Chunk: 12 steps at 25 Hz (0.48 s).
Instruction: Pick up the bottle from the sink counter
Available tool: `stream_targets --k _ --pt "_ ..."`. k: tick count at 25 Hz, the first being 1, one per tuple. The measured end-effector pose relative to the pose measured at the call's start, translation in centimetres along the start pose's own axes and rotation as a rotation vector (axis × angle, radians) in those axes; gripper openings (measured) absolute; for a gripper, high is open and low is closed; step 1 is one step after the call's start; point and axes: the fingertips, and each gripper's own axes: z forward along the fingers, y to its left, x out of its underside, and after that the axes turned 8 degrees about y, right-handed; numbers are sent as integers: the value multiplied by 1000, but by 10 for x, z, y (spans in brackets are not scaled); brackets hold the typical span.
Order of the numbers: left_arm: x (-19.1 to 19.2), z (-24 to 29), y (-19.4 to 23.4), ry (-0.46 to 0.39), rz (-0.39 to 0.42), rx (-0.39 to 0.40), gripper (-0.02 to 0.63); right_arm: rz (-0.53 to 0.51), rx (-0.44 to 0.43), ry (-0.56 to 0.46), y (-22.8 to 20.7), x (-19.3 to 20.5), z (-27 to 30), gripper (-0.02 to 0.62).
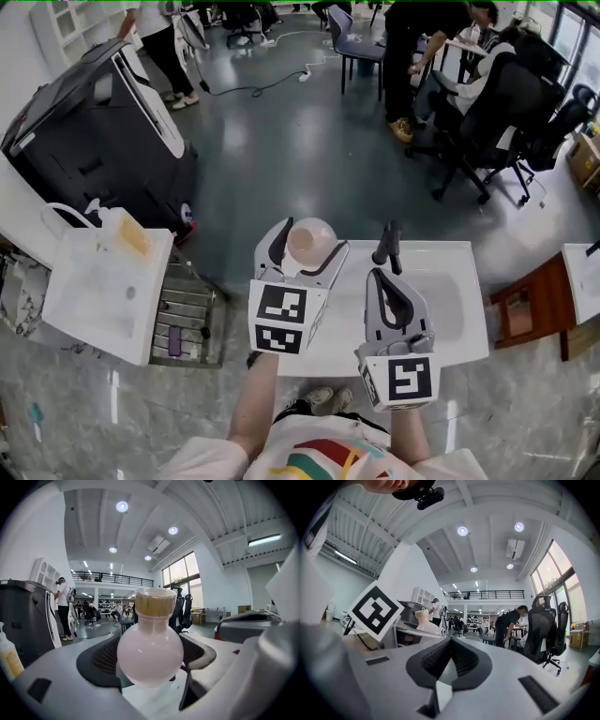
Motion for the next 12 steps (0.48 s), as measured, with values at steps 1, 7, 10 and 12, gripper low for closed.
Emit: stream_targets --k 1,7,10,12 --pt "-3 -9 -9 -8 16 8 391 -10 3 -11 0 -3 -6 12" --pt "-15 -57 -41 -80 37 -5 391 -22 7 -65 -2 -11 -29 12" --pt "-18 -80 -46 -123 21 -41 391 -19 4 -77 -3 -12 -36 12" --pt "-17 -94 -47 -153 13 -71 391 -22 -4 -86 -2 -13 -40 12"
